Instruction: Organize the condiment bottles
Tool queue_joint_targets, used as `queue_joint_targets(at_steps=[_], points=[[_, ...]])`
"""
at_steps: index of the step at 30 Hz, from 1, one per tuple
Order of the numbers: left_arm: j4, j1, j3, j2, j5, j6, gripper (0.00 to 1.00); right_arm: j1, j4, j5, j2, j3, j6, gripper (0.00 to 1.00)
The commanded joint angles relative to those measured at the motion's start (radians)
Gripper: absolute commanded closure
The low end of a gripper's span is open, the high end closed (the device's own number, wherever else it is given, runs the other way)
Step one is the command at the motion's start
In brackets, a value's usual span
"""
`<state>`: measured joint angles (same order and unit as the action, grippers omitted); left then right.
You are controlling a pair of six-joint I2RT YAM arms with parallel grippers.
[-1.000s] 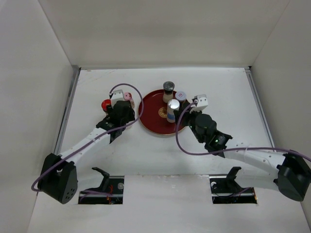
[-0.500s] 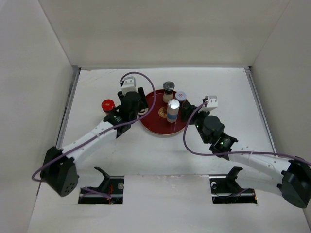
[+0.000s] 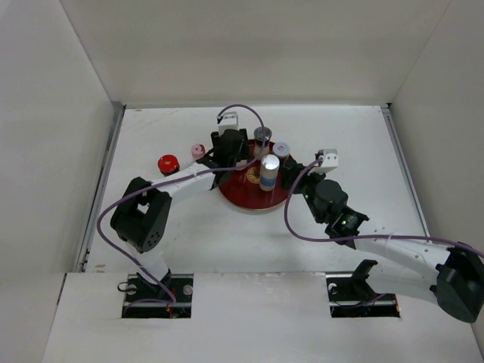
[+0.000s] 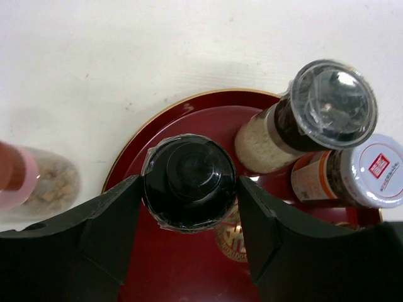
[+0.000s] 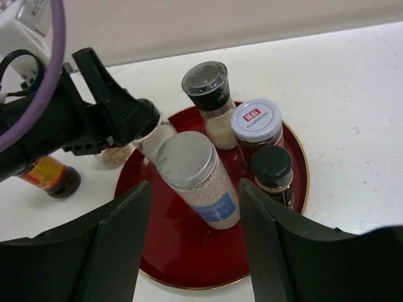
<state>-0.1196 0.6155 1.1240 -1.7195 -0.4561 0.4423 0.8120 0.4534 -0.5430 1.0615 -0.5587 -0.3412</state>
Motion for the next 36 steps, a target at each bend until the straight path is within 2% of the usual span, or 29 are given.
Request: queue_joint_targets(at_steps=[1, 7, 10, 12, 17, 21, 25, 29, 36], points=[[-0.166, -0.007, 0.091, -0.006, 0.017, -0.023, 0.69, -0.006, 0.060, -0.012, -0.005, -0.001, -0.015, 0.36], [-0.187, -0.018, 0.140, -0.106, 0.010, -0.047, 0.69, -0.006, 0.060, -0.011, 0.009, -0.004, -0.015, 0.36], [-0.195, -0.018, 0.146, -0.123, -0.013, -0.062, 0.63, -0.007, 0.060, -0.009, 0.009, -0.004, -0.013, 0.36], [-0.207, -0.018, 0.138, -0.124, -0.033, -0.074, 0.57, -0.009, 0.060, -0.009, 0.012, -0.004, -0.013, 0.36], [-0.226, -0.003, 0.091, -0.077, -0.047, -0.091, 0.25, -0.009, 0.060, -0.008, 0.017, -0.006, -0.013, 0.36], [-0.264, 0.011, 0.016, 0.021, -0.062, -0.096, 0.13, -0.009, 0.060, -0.006, 0.017, -0.006, -0.013, 0.36], [-0.273, 0.011, -0.058, 0.142, -0.076, -0.093, 0.12, -0.009, 0.059, -0.006, 0.025, -0.009, -0.015, 0.36], [-0.233, -0.018, -0.134, 0.237, -0.157, -0.076, 0.15, -0.009, 0.060, -0.006, 0.015, -0.007, -0.015, 0.36], [-0.077, -0.125, -0.130, 0.229, -0.164, -0.014, 0.17, -0.006, 0.060, -0.005, 0.040, -0.017, -0.013, 0.35]])
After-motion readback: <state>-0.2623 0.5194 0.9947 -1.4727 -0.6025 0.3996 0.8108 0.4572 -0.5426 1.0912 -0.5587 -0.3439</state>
